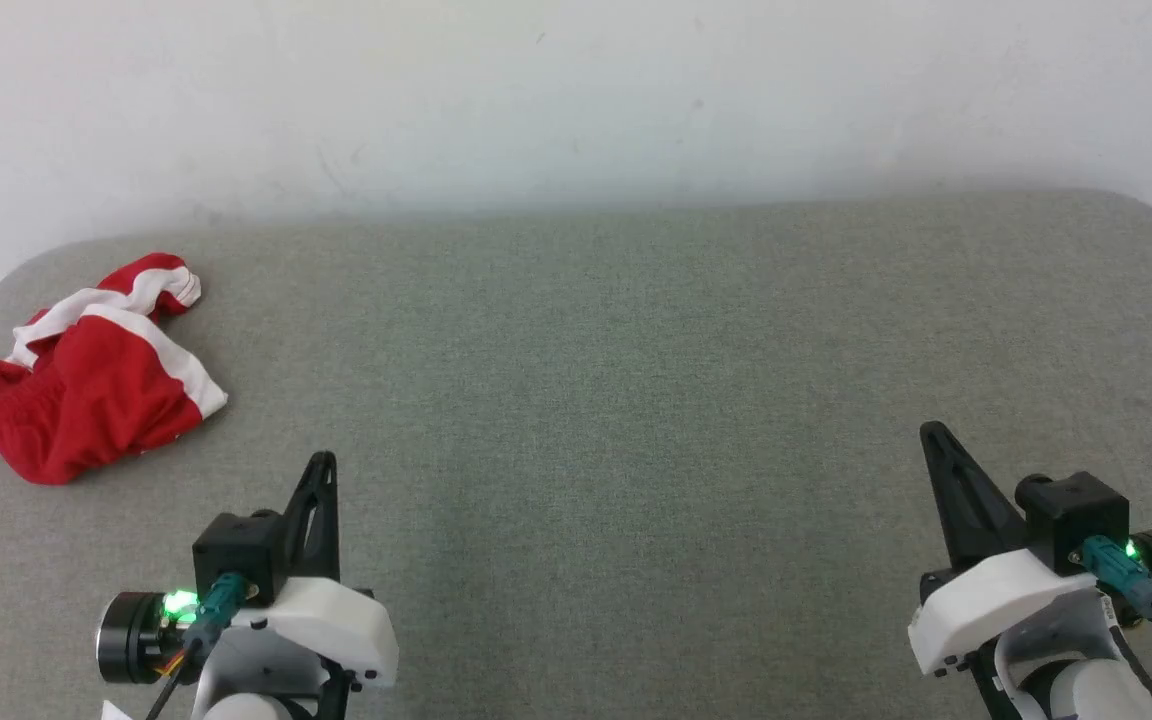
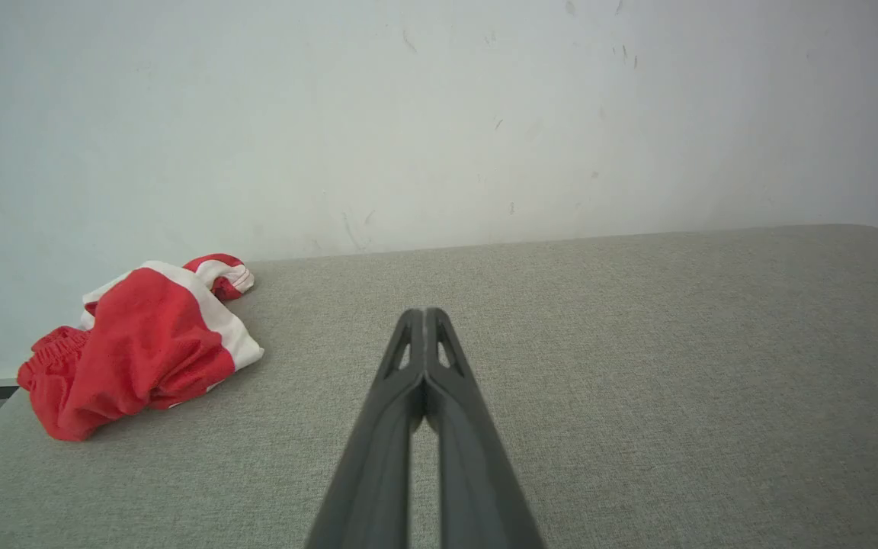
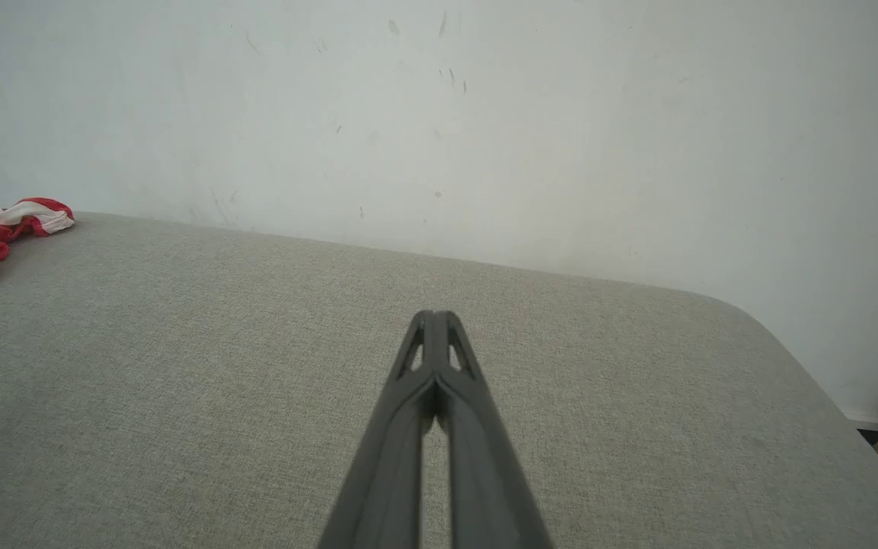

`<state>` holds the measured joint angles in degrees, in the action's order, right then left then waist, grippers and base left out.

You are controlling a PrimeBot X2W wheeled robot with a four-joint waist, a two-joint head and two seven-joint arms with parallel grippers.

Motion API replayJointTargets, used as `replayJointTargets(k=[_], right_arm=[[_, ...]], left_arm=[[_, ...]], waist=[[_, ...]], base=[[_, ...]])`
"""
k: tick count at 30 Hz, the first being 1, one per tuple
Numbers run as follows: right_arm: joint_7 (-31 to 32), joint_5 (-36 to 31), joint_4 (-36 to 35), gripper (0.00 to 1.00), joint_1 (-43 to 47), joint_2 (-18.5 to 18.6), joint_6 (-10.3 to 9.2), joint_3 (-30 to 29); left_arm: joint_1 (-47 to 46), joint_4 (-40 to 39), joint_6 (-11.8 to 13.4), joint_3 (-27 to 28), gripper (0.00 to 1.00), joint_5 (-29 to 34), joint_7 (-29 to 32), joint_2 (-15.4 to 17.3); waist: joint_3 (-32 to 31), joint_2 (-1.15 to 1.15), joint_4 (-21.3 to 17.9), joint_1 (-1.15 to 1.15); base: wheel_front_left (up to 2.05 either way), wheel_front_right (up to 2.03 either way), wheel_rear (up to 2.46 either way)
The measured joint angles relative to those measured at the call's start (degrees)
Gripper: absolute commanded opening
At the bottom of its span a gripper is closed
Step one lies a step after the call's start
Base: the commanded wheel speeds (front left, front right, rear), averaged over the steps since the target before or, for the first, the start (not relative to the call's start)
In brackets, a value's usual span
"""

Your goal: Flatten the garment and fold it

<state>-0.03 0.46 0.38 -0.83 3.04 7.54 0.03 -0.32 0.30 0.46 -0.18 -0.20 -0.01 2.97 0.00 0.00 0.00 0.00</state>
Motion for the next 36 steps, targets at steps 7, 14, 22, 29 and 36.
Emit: replayJointTargets(k=[7, 14, 22, 29, 36], right_arm=[[0.00, 0.00, 0.00, 0.00, 0.00, 0.00, 0.00, 0.00], [-0.03, 0.07, 0.16, 1.00, -0.03, 0.03, 0.00, 0.00], [-0.70, 1.16, 0.74, 1.00, -0.02, 0.03, 0.00, -0.04], [-1.62, 2.18, 1.45, 1.00, -0.01, 0.03, 0.00, -0.07], [-2.52, 2.92, 2.07, 1.00, 0.02, 0.03, 0.00, -0.08]], left_arm=[[0.00, 0.00, 0.00, 0.00, 0.00, 0.00, 0.00, 0.00], [-0.01, 0.15, 0.05, -0.12, 1.00, -0.01, -0.01, 0.01], [-0.01, 0.90, 0.16, -0.80, 1.00, -0.49, -0.64, 0.01], [-0.02, 1.67, 0.65, -1.54, 1.00, -1.54, -1.62, 0.01], [-0.02, 2.29, 0.86, -1.88, 1.00, -2.29, -2.40, 0.01]], waist=[[0.00, 0.00, 0.00, 0.00], [0.00, 0.00, 0.00, 0.00], [0.00, 0.00, 0.00, 0.00], [-0.03, 0.00, 0.15, 0.00], [-0.08, 0.00, 0.85, 0.00]], base=[[0.00, 0.00, 0.00], [0.00, 0.00, 0.00], [0.00, 0.00, 0.00], [0.00, 0.00, 0.00], [0.00, 0.00, 0.00]])
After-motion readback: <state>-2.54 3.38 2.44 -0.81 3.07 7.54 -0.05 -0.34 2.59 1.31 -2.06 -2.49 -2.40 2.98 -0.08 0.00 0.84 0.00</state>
